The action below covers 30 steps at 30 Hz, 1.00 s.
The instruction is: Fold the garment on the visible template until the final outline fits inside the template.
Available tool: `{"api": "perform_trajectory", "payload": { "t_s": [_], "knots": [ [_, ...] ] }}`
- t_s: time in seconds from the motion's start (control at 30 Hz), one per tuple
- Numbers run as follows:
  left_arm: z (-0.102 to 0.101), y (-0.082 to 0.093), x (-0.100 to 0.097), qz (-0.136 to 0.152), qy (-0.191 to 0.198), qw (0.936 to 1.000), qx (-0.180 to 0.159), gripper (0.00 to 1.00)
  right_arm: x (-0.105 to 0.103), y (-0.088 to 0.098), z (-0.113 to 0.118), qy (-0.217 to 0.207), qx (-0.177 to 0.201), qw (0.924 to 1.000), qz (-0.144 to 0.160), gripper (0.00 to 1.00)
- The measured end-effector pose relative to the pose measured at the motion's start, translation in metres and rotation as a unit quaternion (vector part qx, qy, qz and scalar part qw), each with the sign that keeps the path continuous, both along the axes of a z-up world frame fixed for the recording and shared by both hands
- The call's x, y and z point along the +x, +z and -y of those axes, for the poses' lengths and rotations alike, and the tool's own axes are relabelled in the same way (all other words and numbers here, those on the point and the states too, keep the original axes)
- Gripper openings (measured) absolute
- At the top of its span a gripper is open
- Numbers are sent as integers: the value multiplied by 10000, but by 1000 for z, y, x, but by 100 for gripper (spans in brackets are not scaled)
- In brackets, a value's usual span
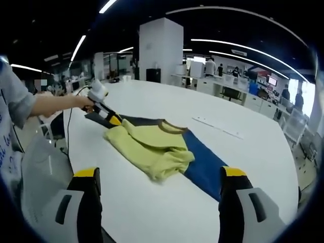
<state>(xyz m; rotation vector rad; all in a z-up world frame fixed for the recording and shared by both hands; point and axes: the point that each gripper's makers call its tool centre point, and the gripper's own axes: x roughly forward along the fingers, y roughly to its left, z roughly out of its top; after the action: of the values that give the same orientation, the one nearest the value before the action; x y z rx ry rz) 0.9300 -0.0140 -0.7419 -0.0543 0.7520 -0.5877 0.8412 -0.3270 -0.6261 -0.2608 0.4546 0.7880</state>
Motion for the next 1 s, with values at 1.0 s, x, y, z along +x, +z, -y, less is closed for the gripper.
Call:
{"api": "perform_trajectory", "payload": {
  "t_s": [1.0],
  "knots": [
    [0, -23, 14, -281, 237, 9993, -78, 16, 3, -10, -5, 20, 13, 9999, -134, 95]
  ]
}}
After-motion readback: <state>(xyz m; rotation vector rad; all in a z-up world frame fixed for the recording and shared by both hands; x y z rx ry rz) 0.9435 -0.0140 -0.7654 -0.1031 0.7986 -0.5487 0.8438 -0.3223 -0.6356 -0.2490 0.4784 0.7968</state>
